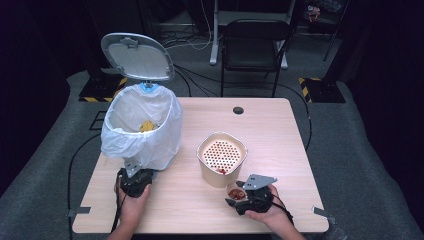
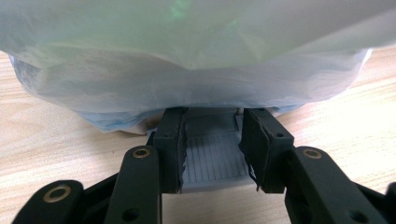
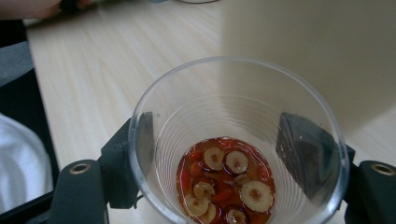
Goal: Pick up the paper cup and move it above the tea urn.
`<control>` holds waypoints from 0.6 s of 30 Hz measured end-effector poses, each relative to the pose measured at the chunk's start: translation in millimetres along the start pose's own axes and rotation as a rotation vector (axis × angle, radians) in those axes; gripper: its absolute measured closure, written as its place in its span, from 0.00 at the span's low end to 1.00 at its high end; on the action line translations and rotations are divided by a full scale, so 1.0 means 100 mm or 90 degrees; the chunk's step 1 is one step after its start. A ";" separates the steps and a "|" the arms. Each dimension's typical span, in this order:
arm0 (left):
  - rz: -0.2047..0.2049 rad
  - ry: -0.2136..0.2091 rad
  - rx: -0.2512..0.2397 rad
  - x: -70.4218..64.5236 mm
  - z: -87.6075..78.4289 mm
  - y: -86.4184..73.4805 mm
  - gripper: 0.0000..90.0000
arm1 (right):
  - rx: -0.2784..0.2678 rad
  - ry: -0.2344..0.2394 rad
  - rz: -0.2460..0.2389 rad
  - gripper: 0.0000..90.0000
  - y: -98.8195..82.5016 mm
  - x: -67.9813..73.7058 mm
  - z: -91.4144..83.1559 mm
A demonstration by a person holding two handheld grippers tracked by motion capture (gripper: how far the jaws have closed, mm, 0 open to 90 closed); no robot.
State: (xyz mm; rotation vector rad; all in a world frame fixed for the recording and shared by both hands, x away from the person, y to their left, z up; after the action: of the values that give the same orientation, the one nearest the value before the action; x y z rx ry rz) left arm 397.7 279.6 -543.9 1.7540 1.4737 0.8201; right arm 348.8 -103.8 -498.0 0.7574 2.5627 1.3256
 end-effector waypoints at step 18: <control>0.004 -0.002 0.005 0.01 -0.01 0.00 0.67 | -0.026 -0.127 0.084 0.31 -0.11 -0.58 -0.35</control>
State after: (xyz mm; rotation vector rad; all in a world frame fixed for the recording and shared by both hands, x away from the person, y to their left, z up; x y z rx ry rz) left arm 397.5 280.4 -543.3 1.7660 1.4723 0.8163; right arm 382.1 -163.3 -491.3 1.0112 2.3593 1.2635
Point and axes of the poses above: each handheld gripper's, and its own axes: z roughly forward along the jaws, y roughly out of its top, x roughly to its left, the point moved 3 cm from there along z, roughly forward along the jaws, and after that the axes turned 5 degrees about y, right-handed, at the moved point
